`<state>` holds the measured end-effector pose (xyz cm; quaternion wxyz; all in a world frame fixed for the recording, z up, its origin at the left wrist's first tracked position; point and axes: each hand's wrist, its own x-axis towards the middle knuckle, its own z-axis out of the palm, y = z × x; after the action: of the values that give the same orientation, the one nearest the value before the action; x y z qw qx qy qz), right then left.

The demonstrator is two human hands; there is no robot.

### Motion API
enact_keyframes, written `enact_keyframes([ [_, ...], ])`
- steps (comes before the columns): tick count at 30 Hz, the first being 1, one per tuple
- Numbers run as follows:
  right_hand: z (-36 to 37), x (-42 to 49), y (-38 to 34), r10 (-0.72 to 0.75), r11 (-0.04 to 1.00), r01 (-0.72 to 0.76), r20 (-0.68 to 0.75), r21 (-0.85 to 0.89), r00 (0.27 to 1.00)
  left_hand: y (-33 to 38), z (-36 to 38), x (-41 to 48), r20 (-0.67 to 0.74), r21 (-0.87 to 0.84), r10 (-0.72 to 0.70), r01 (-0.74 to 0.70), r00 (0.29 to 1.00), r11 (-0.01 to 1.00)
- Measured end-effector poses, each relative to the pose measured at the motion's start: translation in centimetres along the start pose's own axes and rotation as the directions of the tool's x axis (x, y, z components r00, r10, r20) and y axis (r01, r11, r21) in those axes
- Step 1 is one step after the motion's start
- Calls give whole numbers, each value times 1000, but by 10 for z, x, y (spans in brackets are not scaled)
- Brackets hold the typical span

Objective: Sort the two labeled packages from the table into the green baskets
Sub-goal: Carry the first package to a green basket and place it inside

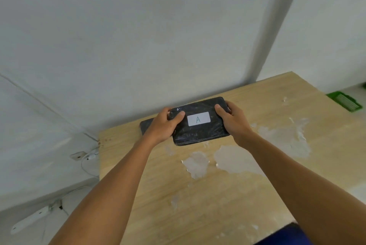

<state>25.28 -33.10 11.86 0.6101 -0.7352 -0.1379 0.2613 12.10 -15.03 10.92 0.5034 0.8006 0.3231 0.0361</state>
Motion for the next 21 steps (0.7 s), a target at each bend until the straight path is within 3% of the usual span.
enact_keyframes([
  [13, -253, -138, 33, 11, 998, 10, -345, 61, 938, 117, 195, -61, 227, 244, 190, -245, 955, 938],
  [21, -425, -248, 70, 106, 989, -29, -568, 143, 816, 207, 353, -111, 408, 257, 282, -406, 868, 877],
])
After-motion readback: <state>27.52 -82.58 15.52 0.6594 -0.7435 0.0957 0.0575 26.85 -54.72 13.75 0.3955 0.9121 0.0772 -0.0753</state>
